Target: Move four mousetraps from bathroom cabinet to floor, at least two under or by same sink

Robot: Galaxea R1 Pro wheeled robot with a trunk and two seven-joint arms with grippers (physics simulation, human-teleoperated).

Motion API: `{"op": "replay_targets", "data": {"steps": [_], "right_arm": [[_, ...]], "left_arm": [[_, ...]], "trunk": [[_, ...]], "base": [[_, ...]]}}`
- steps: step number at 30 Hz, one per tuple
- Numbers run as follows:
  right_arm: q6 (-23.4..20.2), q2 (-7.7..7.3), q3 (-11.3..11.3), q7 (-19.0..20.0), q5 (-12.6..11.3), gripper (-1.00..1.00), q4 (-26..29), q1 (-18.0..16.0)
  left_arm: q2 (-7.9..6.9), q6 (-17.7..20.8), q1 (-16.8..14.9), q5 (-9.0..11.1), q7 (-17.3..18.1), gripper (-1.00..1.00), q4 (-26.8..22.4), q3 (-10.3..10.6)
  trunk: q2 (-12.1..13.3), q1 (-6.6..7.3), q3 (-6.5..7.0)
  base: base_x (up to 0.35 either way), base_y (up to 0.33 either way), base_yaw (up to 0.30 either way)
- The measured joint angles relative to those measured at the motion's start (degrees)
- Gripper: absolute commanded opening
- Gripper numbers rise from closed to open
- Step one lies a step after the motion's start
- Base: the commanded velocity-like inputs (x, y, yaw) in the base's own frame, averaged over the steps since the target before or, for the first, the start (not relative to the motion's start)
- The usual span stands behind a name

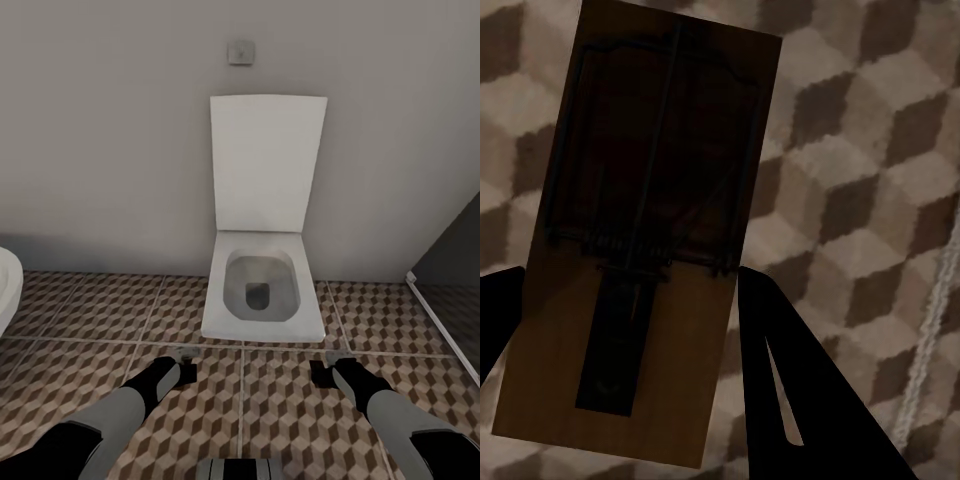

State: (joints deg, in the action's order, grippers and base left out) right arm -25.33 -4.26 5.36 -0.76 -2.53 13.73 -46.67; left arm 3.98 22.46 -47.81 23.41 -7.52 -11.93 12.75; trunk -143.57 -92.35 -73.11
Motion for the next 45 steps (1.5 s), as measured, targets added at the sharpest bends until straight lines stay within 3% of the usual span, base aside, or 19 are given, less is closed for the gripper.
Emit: {"op": "replay_targets", "data": {"steps": [4,16,29,45], "right_arm": [[0.0,0.0,0.0,0.0,0.0,-1.0,0.01,0.0],[0.0,0.02,0.0,0.02,0.0,-1.0,-0.01,0.0],[0.0,0.0,0.0,0.04,0.0,-1.0,0.03,0.0],[0.0,0.05,0.0,0.05,0.0,-1.0,-0.02,0.0]], "left_arm": [[0.0,0.0,0.0,0.0,0.0,-1.0,0.01,0.0],[0.0,0.0,0.0,0.0,0.0,-1.0,0.0,0.0],[0.0,0.0,0.0,0.0,0.0,-1.0,0.02,0.0],[0.0,0.0,0.0,0.0,0.0,-1.0,0.02,0.0]], "trunk": [[0.0,0.0,0.0],[-0.16,-0.31,-2.65],[-0.16,-0.31,-2.66],[-0.36,-0.7,-5.99]], "base": [[0.0,0.0,0.0],[0.0,0.0,0.0],[0.0,0.0,0.0],[0.0,0.0,0.0]]}}
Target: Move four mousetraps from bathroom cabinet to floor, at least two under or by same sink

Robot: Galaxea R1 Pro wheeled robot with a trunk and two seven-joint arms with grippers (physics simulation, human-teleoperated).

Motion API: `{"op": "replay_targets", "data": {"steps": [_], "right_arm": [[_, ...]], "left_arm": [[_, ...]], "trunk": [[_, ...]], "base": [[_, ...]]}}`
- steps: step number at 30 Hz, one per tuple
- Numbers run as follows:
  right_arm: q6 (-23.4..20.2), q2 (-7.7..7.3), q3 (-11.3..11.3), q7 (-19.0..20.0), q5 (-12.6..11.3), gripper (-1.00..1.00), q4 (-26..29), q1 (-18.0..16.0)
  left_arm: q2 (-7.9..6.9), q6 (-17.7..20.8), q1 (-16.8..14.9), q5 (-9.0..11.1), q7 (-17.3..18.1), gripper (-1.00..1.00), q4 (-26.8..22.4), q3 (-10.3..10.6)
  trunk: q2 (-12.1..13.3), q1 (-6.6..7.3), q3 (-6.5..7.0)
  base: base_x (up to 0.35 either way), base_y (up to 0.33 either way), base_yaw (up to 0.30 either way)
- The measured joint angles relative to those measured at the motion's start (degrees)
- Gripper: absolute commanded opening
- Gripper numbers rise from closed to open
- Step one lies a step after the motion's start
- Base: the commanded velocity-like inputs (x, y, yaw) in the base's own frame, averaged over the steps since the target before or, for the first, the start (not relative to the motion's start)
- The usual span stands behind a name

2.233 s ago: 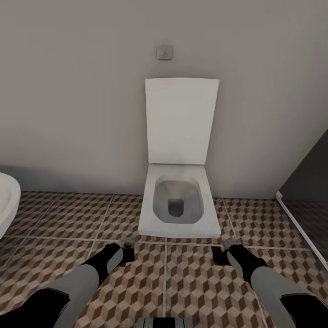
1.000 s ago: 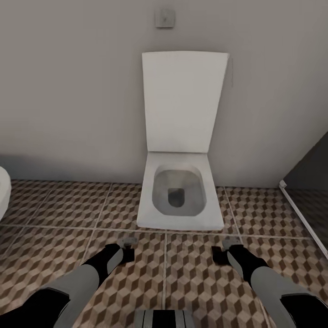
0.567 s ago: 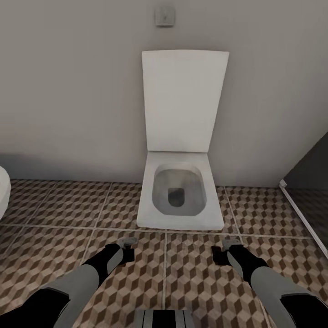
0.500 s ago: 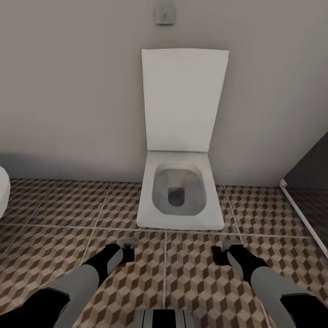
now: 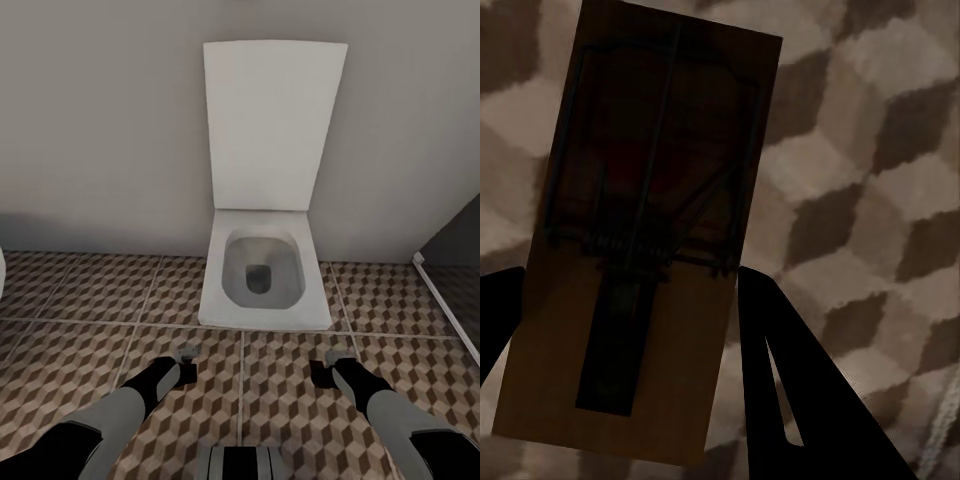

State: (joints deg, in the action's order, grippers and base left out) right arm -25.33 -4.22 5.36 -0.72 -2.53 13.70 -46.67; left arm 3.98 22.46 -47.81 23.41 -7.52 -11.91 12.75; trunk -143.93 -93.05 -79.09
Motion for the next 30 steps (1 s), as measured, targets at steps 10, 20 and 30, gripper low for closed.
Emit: {"op": "replay_targets", "data": {"steps": [10,20,30], "right_arm": [[0.0,0.0,0.0,0.02,0.0,-1.0,0.01,0.0],[0.02,0.01,0.0,0.02,0.0,-1.0,0.01,0.0],[0.42,0.02,0.08,0.02,0.0,-1.0,-0.13,0.0]], "left_arm": [[0.0,0.0,0.0,0.0,0.0,-1.0,0.0,0.0],[0.0,0.0,0.0,0.01,0.0,-1.0,-0.03,0.0],[0.0,-1.15,0.0,0.0,0.0,-1.0,-0.05,0.02]], "trunk": [[0.0,0.0,0.0],[-0.06,-0.13,-1.1],[-0.07,-0.13,-1.11]], "base": [[0.0,0.0,0.0],[0.0,0.0,0.0],[0.0,0.0,0.0]]}}
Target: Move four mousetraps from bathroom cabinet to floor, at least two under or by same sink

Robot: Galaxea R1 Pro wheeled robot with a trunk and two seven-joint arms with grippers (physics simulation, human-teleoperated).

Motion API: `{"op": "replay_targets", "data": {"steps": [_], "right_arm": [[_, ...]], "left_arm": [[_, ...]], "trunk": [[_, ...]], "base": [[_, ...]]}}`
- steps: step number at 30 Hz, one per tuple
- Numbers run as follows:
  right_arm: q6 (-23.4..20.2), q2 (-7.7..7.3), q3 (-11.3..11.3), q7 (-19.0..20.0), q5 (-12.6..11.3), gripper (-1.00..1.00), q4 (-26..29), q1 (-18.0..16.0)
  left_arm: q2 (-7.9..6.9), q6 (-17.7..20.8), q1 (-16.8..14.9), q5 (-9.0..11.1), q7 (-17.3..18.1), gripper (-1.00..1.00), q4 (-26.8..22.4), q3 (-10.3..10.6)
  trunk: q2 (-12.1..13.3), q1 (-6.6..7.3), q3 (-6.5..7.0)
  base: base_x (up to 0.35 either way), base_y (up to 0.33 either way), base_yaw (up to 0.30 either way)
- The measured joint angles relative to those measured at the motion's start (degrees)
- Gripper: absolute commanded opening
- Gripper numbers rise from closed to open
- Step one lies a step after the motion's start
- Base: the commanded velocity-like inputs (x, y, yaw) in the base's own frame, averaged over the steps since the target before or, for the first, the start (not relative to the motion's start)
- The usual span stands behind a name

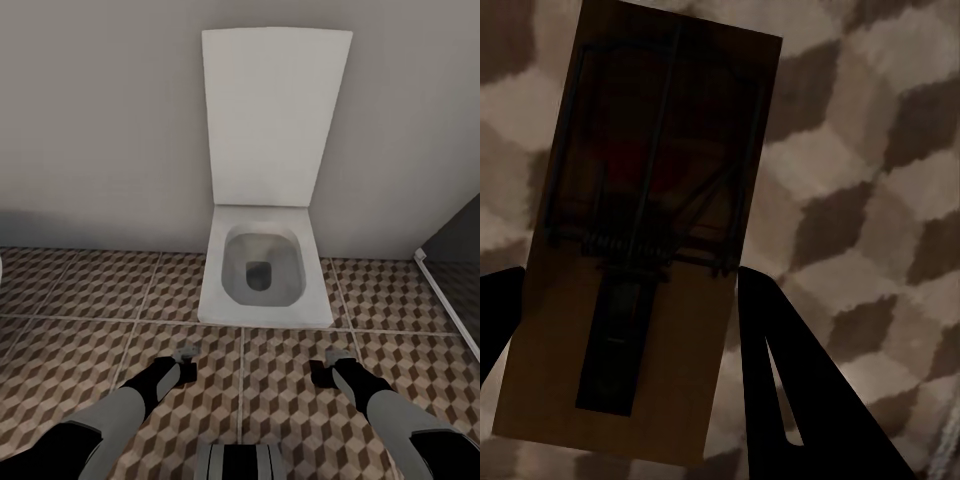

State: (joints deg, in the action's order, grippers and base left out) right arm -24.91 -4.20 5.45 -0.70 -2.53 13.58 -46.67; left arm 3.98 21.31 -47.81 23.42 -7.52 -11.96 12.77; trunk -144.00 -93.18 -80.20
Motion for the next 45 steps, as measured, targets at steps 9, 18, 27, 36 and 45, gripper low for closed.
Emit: {"op": "replay_targets", "data": {"steps": [9,18,27,36,45], "right_arm": [[0.19,0.02,0.08,0.01,-0.01,-1.0,-0.28,0.0],[3.79,0.01,0.18,0.0,0.0,-1.0,-0.57,0.0],[4.22,-0.05,0.18,-0.01,0.0,-1.0,-0.6,0.0],[4.25,-0.06,0.16,-0.01,0.0,-1.0,-0.6,0.0],[4.25,-0.06,0.1,-0.01,0.0,-1.0,-0.6,0.0]], "left_arm": [[0.0,-2.06,-0.01,0.0,0.0,-1.0,0.23,0.0],[0.0,-3.74,-0.01,0.0,0.0,-1.0,0.49,-0.06],[0.0,-3.7,-0.01,0.01,0.0,-1.0,0.51,-0.06],[0.0,-3.69,0.01,0.01,0.0,-1.0,0.5,-0.06],[0.0,-3.69,0.02,0.0,0.0,-1.0,0.5,-0.06]], "trunk": [[0.0,0.0,0.0],[0.0,0.0,0.0],[0.0,0.01,0.0],[0.0,0.02,0.0],[0.0,0.0,0.0]], "base": [[0.0,0.0,0.0],[0.0,0.0,0.0],[0.031,0.0,0.0],[0.177,0.0,0.0],[0.056,0.0,0.0]]}}
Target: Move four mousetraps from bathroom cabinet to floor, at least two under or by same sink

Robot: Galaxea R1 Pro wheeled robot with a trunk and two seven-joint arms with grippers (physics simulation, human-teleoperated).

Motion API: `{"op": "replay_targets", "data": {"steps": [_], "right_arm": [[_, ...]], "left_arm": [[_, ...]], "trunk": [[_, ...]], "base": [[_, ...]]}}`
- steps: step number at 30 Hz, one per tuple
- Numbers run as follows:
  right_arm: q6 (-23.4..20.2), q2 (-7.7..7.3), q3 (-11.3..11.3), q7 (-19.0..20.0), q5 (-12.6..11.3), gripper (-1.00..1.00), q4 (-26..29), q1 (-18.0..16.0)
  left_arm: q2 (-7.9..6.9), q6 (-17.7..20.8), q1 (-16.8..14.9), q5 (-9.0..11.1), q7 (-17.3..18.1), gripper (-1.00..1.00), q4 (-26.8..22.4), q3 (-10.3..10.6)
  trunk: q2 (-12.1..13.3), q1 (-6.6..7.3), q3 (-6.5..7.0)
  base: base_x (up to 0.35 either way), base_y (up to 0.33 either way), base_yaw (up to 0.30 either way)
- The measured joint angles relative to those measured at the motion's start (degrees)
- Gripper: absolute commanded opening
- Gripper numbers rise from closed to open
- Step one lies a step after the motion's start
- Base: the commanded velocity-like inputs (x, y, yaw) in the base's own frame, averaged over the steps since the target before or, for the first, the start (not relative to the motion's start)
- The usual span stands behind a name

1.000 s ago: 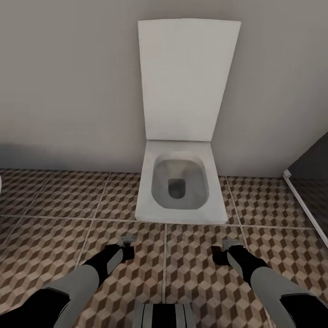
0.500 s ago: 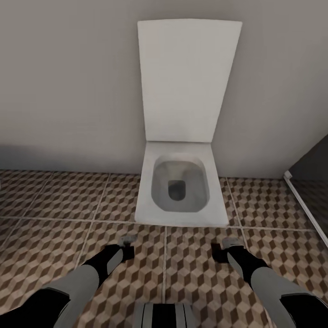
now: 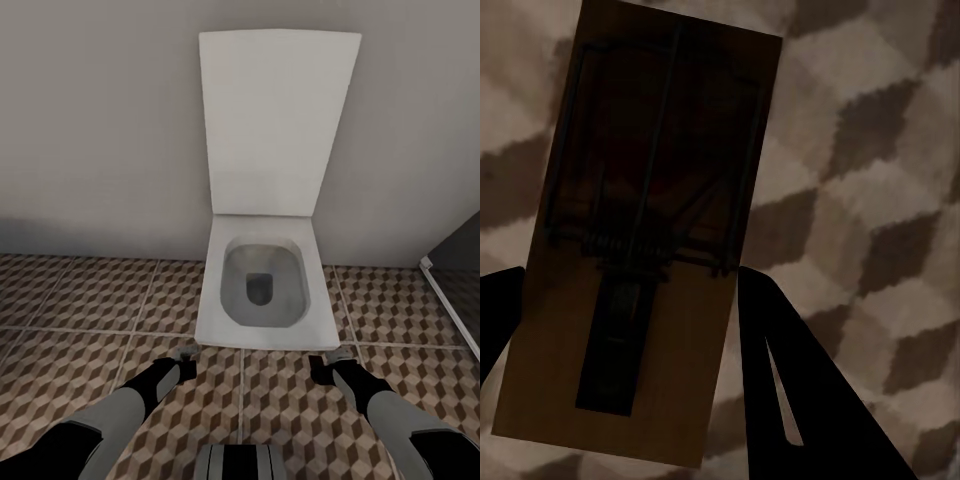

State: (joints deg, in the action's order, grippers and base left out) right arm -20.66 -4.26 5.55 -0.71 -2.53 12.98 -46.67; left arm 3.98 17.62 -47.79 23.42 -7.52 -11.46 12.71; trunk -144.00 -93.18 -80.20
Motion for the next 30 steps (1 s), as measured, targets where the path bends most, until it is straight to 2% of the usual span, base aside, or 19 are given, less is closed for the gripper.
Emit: {"op": "replay_targets", "data": {"steps": [20,30], "right_arm": [[0.0,0.0,-0.01,0.0,0.0,-1.0,0.0,0.0],[0.0,0.04,-0.01,0.0,-0.01,-1.0,0.01,0.0]], "left_arm": [[0.0,0.0,-0.01,0.0,0.0,-1.0,0.0,0.0],[0.0,0.0,-0.03,-0.01,0.0,-1.0,0.01,0.0]], "trunk": [[0.0,0.0,0.01],[0.0,0.0,0.27]], "base": [[0.001,0.0,-0.002],[0.0,0.0,-0.109]]}}
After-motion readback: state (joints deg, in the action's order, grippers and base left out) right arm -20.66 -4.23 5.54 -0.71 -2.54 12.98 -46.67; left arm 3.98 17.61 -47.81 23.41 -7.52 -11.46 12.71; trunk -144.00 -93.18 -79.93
